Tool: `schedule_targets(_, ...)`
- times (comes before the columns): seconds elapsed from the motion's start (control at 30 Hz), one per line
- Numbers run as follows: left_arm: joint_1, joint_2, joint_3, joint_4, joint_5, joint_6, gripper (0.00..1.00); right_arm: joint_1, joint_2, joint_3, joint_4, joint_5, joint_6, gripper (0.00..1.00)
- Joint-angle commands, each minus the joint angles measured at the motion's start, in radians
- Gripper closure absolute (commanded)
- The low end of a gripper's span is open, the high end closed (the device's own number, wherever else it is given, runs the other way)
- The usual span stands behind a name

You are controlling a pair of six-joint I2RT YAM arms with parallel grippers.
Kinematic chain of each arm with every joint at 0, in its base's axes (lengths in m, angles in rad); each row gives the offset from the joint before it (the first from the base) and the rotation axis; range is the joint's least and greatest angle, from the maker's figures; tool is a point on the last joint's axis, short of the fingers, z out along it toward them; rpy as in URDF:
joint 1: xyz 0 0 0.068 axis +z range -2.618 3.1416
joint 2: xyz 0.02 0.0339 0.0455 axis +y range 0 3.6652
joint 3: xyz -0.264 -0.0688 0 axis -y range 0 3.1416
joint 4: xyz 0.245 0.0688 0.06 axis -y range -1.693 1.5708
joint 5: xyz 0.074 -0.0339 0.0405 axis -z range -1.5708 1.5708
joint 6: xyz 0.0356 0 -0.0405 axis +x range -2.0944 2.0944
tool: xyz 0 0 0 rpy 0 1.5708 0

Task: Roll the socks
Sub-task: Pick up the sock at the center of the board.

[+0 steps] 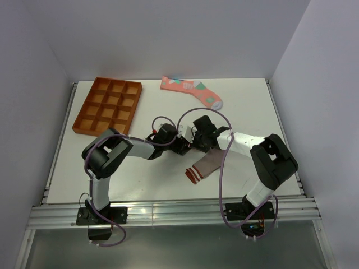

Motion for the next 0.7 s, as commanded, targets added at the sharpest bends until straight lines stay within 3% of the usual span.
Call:
schedule_targets(0.0, -0.010, 0.029, -0.045, -0.127, -0.024, 0.018, 0.47, 0.026, -0.066, 0.101, 0.200, -0.076, 0.060, 1.00)
schedule_targets(0.67, -0.002, 0.038, -0.060, -0.083, -0.007, 0.039, 0.46, 0.026, -0.030, 0.189, 0.140, -0.092, 0.100, 1.00)
